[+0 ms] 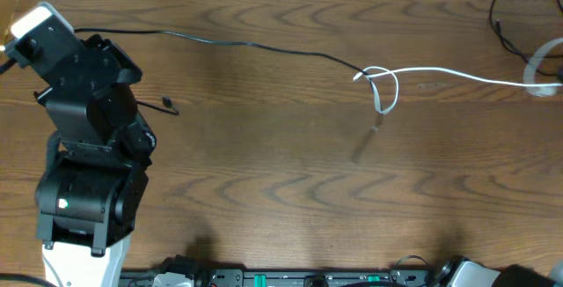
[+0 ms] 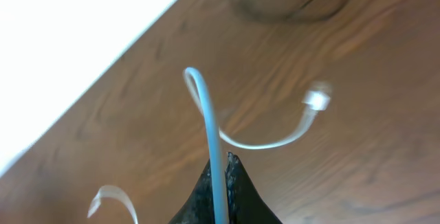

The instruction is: Untangle cables

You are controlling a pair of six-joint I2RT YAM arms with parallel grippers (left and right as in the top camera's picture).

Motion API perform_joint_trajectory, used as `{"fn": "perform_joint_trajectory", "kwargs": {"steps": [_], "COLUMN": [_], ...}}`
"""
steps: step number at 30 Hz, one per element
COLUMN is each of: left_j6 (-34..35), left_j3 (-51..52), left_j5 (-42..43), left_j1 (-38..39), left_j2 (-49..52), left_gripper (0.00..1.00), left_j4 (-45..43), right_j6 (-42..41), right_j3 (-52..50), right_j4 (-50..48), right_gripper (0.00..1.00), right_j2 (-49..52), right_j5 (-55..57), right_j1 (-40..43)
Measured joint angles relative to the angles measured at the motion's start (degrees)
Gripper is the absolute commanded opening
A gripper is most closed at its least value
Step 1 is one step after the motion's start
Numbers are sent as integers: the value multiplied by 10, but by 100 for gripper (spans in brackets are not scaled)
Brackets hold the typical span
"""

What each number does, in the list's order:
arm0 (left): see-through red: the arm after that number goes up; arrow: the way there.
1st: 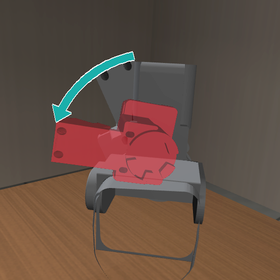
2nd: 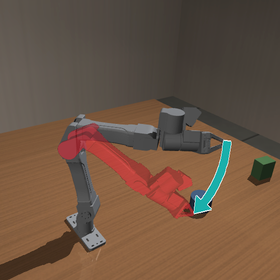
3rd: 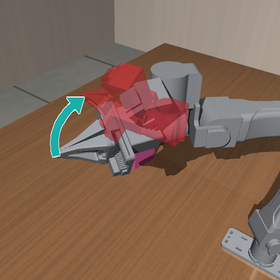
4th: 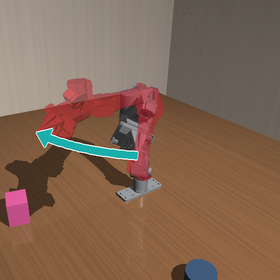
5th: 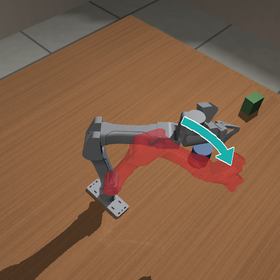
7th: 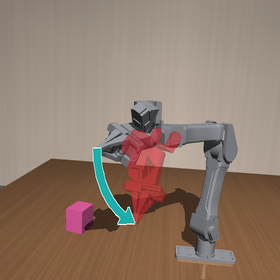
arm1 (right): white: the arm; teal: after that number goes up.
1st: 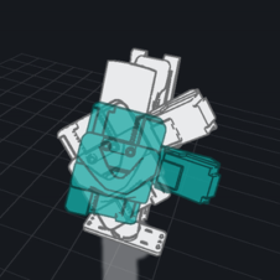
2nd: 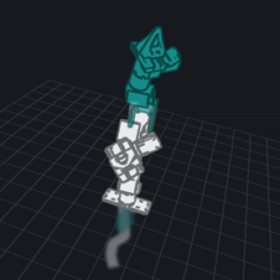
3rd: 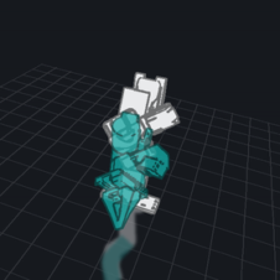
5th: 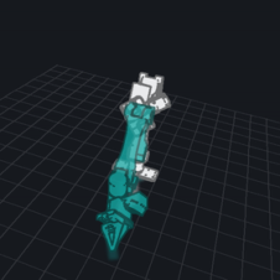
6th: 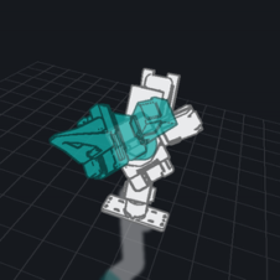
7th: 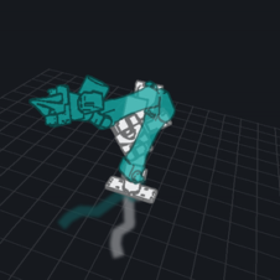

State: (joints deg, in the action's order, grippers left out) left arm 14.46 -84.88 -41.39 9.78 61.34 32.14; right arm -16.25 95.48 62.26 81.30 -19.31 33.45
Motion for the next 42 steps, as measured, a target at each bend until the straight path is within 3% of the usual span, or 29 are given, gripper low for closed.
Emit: {"fn": "perform_joint_trajectory", "kwargs": {"steps": [8, 13, 18, 26, 29, 32, 35, 39, 42], "left_j6": [2, 3, -11, -58, -72, -103, -123, -147, -155], "left_j3": [0, 0, 0, 0, 0, 0, 0, 0, 0], "left_j5": [-12, 24, 203, 575, 663, 723, 753, 775, 780], "left_j1": [-63, -78, -79, -63, -39, -3, 30, 62, 76], "left_j2": [16, 32, 60, 147, 176, 205, 230, 275, 311], "left_gripper": [7, 7, 9, 39, 49, 66, 75, 77, 77], "left_j4": [13, 39, 59, 67, 68, 69, 69, 69, 69], "right_j6": [-9, -9, 2, 15, -22, -123, -256, -436, -525], "right_j3": [0, 0, 0, -1, -4, -6, -7, 0, 1], "right_j4": [-18, -18, -18, -94, -225, -410, -630, -870, -923], "right_gripper": [1, 1, 1, 1, 1, 1, 1, 1, 1], "right_j2": [-11, 0, 2, 2, 4, 7, 9, 7, 1], "right_j5": [-43, -91, -122, -216, -310, -398, -456, -507, -526], "right_j1": [155, 176, 121, -33, -75, -92, -94, -89, -84]}}
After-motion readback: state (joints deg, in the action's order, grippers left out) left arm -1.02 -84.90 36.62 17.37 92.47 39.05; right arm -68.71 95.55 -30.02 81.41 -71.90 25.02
